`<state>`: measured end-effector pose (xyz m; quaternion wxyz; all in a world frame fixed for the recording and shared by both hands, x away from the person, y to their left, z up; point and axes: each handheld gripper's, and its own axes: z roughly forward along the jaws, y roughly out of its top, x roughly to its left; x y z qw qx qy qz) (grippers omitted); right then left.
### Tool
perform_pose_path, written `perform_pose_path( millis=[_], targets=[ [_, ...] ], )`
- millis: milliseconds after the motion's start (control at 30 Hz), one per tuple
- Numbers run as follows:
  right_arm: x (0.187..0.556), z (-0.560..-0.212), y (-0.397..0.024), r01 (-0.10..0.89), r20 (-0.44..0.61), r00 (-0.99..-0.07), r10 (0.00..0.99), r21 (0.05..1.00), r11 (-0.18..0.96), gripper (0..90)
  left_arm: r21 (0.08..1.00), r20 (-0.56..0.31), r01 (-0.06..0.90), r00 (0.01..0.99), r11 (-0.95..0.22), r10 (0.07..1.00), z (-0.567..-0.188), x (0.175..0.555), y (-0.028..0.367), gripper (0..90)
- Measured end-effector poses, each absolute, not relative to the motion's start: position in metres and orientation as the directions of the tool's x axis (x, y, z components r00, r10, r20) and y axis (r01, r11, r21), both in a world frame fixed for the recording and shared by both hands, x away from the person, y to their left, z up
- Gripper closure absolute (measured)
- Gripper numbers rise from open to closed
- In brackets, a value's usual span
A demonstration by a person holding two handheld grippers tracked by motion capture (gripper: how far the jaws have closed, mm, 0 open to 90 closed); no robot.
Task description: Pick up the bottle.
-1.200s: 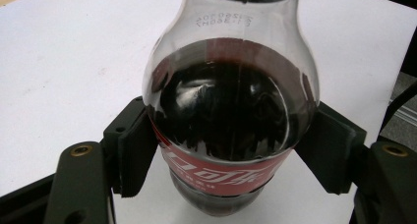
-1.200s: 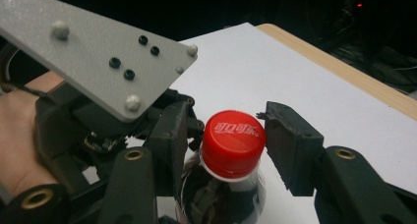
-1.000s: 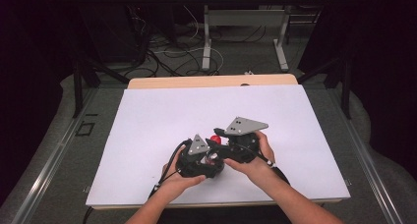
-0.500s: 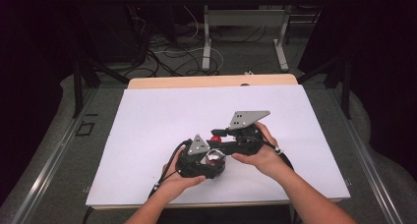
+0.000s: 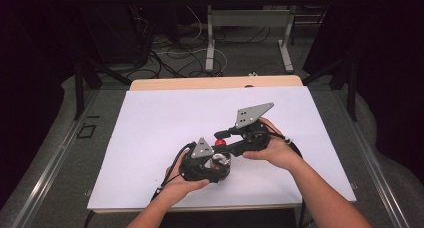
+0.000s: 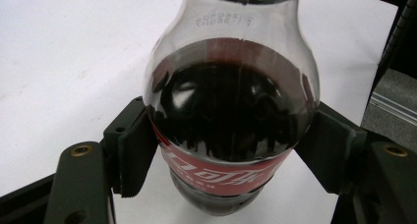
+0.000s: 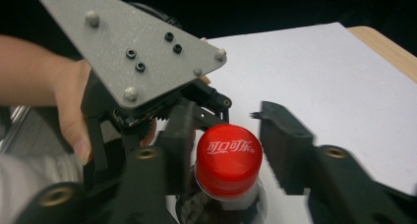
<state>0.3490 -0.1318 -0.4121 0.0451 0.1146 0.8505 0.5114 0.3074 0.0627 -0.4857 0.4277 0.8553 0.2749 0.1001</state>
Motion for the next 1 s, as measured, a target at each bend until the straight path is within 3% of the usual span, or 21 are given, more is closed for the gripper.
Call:
perform_pose_path(
  millis=[200,367,800,1000],
  targets=[
    [0.331,-0.412,-0.13,0.199,0.016,-0.913,0.408,0.89,0.409,49.6,0.798,-0.056,0.388,0.81,-0.462,0.584,-0.486,0.309,0.065,29.9],
    [0.318,-0.416,-0.125,0.181,-0.047,-0.875,0.481,0.891,0.416,52.7,0.793,-0.056,0.395,0.806,-0.464,0.589,-0.486,0.309,0.065,29.9],
    [0.326,-0.42,-0.115,0.166,-0.035,-0.904,0.427,0.89,0.426,57.6,0.786,-0.065,0.389,0.826,-0.481,0.56,-0.485,0.306,0.061,29.9],
    [0.339,-0.417,-0.116,0.141,-0.016,-0.947,0.322,0.878,0.458,60.9,0.792,-0.067,0.385,0.827,-0.474,0.559,-0.485,0.304,0.06,29.9]
  ],
)
